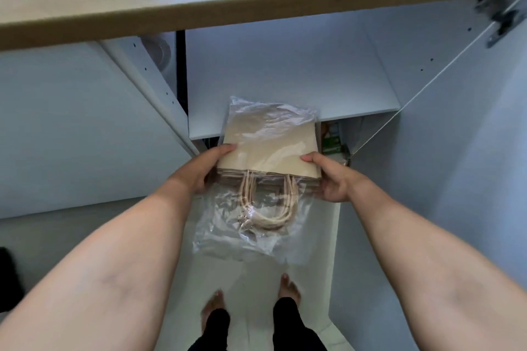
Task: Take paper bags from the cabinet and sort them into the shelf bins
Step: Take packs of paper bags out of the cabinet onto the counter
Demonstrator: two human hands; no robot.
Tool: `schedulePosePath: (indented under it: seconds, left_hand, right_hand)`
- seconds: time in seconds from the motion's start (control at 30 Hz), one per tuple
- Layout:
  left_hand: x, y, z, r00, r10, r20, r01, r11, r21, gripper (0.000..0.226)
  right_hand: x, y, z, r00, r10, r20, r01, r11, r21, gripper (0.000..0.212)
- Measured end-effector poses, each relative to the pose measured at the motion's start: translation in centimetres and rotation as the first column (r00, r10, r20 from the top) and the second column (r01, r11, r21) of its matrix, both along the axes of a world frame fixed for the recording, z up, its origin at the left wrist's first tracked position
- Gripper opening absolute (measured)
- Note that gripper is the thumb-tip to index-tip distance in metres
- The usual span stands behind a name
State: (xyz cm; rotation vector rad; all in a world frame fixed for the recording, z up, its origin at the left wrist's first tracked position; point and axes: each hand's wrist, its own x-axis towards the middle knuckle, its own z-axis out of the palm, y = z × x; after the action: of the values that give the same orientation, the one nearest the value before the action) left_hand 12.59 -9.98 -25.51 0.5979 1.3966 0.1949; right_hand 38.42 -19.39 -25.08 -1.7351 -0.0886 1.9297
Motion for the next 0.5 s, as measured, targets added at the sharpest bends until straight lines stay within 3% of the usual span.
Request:
schedulePosePath:
  seconds: [0.17,0.33,0.5]
  left_hand:
    - [-2.2,-1.5,2.1,0.999,-0.045,0.028,0.048,0.991,-0.126,0.058]
    - [-3.7,-2.6,4.5,0.981,-0.191,-0.033,0.184,0.973,-0.142,0.039]
    - [-4.9,-4.4,8.7,0.940,-0.342,0.011,0.339,0.925,-0.174,0.043]
  right_hand:
    - [-1.4,-3.5,2.2,0.999,0.032,-0.018,-0.032,0.999,0.002,0.019]
    - [-4.4,-7.7,4.9,0.997,-0.076,-0.026,0.076,0.997,0.017,0.017]
    - [-7.1,-12.6,8.2,0.984,-0.177,0.019,0.175,0.983,0.058,0.017]
